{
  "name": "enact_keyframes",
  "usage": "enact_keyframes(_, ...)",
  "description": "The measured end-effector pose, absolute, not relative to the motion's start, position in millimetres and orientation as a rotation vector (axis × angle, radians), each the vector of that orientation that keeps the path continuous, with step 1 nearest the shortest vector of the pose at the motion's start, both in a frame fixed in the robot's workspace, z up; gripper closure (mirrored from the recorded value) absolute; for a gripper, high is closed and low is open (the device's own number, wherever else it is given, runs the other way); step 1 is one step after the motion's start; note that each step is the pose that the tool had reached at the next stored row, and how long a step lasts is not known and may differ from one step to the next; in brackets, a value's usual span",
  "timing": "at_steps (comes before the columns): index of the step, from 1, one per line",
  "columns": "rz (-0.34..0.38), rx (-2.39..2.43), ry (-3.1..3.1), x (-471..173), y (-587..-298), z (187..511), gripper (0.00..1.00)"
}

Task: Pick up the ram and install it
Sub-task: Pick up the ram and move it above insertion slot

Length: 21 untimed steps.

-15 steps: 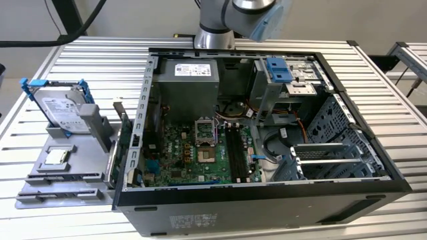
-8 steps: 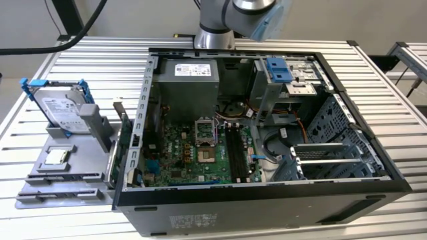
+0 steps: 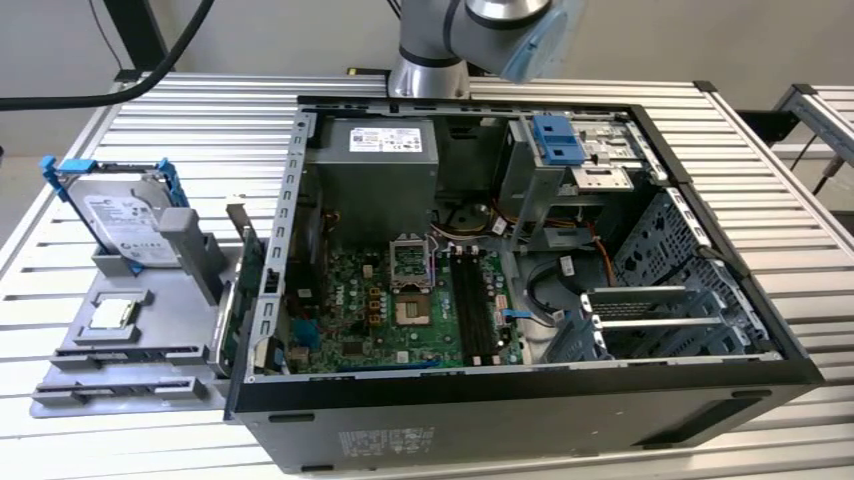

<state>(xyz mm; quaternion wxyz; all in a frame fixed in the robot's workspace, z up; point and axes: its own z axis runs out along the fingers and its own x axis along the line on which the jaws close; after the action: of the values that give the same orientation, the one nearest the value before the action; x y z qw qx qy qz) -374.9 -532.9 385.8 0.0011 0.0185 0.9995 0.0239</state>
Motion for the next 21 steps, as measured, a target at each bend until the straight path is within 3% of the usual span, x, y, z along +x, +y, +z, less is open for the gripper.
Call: enact_keyframes(21, 0.075, -0.310, 3.127, -375.0, -532.8, 385.8, 1.00)
